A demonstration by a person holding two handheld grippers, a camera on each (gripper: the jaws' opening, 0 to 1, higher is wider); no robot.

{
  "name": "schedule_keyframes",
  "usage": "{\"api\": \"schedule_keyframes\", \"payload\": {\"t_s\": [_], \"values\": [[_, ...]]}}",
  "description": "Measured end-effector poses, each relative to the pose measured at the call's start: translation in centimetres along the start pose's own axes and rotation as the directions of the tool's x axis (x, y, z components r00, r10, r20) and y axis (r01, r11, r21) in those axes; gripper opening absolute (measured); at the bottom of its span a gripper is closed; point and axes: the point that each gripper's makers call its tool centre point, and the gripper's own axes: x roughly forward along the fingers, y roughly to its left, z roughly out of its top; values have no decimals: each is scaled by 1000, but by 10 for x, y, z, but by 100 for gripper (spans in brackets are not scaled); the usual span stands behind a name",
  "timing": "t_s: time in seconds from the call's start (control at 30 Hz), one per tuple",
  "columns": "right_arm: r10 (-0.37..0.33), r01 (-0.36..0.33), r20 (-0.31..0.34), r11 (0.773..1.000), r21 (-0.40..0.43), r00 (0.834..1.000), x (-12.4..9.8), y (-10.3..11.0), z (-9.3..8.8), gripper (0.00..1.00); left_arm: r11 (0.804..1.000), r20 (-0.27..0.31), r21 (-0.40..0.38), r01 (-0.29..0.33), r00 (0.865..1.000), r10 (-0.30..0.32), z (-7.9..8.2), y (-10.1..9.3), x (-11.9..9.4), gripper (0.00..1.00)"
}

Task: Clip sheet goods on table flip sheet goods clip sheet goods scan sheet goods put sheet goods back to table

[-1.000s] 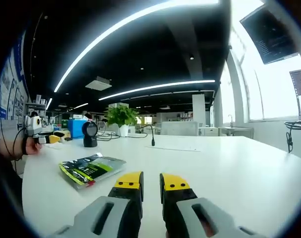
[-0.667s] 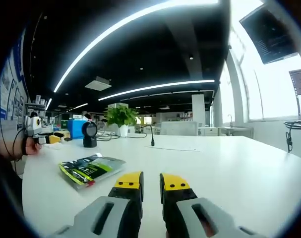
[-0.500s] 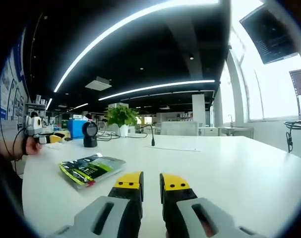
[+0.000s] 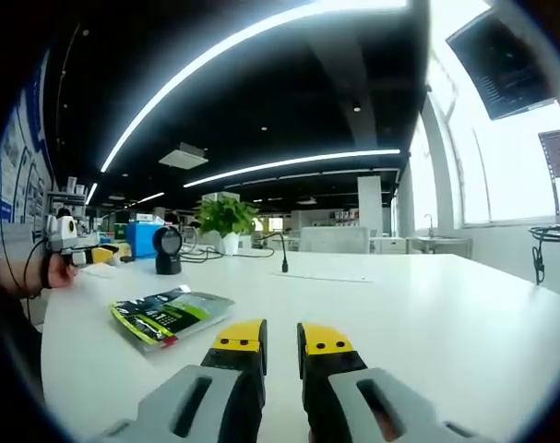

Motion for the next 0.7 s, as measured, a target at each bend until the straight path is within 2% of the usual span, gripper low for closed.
{"api": "schedule_keyframes", "payload": {"t_s": [0.1, 0.13, 0.23, 0.63, 0.7], "values": [[0, 0, 0, 1000, -1, 1000, 0, 0, 0, 9, 1000, -7, 18, 24, 1000, -24, -1, -7, -1, 11], [0, 0, 0, 1000, 0, 1000, 0, 0, 0, 9, 999, -6, 34, 24, 1000, -24, 0, -7, -1, 8], [-1, 1, 1, 1000, -1, 1000, 0, 1, 0, 9, 1000, -11, 21, 13, 1000, -13, -1, -4, -2, 0], [3, -3, 2, 1000, 0, 1000, 0, 1, 0, 9, 999, -30, 33, -9, 999, 10, -5, 1, -6, 0], [1, -1, 0, 1000, -1, 1000, 0, 1, 0, 9, 997, -17, 82, 9, 1000, -7, -2, -1, -4, 0]]}}
